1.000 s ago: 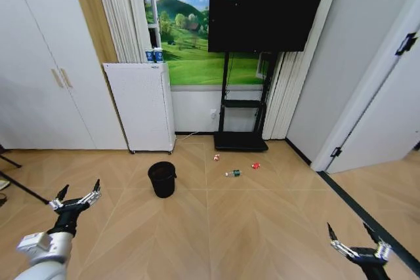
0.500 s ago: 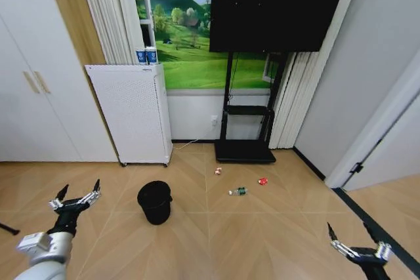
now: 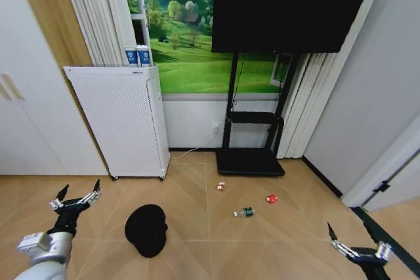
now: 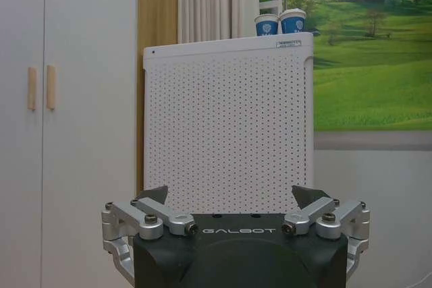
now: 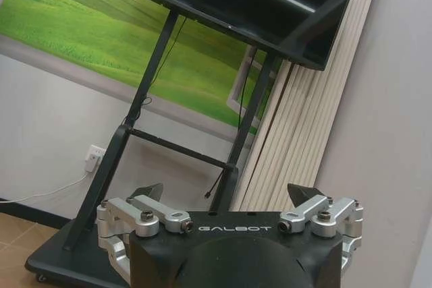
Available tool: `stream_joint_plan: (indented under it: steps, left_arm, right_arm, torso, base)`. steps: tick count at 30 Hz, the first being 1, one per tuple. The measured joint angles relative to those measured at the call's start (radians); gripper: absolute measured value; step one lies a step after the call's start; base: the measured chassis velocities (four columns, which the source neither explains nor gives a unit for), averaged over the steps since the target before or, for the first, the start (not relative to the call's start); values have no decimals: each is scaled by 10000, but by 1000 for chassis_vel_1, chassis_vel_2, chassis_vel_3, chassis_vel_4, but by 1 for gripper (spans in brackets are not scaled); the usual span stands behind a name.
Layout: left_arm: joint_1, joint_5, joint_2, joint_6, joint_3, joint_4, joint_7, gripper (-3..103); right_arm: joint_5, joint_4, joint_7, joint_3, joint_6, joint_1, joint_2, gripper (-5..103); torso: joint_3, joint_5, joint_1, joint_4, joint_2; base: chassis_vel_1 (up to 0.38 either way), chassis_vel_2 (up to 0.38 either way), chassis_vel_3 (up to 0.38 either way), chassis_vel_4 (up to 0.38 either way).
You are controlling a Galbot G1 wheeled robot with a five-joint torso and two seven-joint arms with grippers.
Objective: Pick up the trash bin and place the garbage on the floor into it.
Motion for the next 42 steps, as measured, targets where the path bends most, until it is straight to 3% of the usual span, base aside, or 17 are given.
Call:
stream_joint_plan:
  steps: [3, 5, 10, 13, 15, 18, 27, 36, 40, 42]
  left_arm:
    - [0, 1, 0, 0, -3, -1, 0, 100]
    - [1, 0, 0, 0, 0, 0, 0, 100]
    - [2, 0, -1, 0, -1, -1, 0, 100]
    - [3, 1, -2, 0, -1, 0, -1, 100]
    - [2, 0, -1, -1, -1, -1, 0, 100]
    - [2, 1, -1, -1, -1, 0, 0, 100]
    - [-197, -25, -79, 87, 10, 34, 15, 100]
    - [-2976, -516, -1187, 1702, 226, 592, 571, 100]
    - [-3678, -614, -1541, 2301, 281, 753, 701, 100]
    - [-3679, -586, -1647, 2572, 304, 805, 695, 100]
  right_arm:
    - [0, 0, 0, -1, -1, 1, 0, 100]
    - [0, 0, 0, 0, 0, 0, 0, 100]
    - [1, -2, 0, -1, 0, -1, 2, 100]
    - [1, -3, 0, 0, 0, -2, 2, 100]
    - [1, -3, 0, -1, 0, -2, 2, 100]
    - [0, -3, 0, -1, 0, -1, 1, 100]
    - [17, 77, 108, -93, -113, 191, -12, 100]
    - [289, 1507, 1659, -1392, -1906, 2761, -303, 100]
    - [425, 2171, 2391, -2008, -2757, 3963, -433, 100]
    - [464, 2373, 2611, -2197, -3015, 4325, -473, 100]
  torso:
    - [0, 43, 1, 6, -2]
    - [-3, 8, -2, -3, 0]
    - [-6, 38, -7, 0, 3]
    - [-6, 12, -7, 0, 3]
    - [-4, 31, -6, 1, 3]
    - [-3, 16, -5, 0, 3]
    - [-3, 25, -4, -3, 3]
    - [-1, 21, -1, 3, 0]
    - [-1, 28, -1, -7, -1]
    - [0, 25, -1, 1, -1]
  base:
    - [-77, 101, 96, -74]
    - [-15, 30, 9, -3]
    - [47, -43, -46, 31]
    - [49, -30, -26, 25]
    - [0, 0, 0, 0]
    - [0, 0, 0, 0]
    - [0, 0, 0, 0]
    - [0, 0, 0, 0]
    - [0, 0, 0, 0]
    - [0, 0, 0, 0]
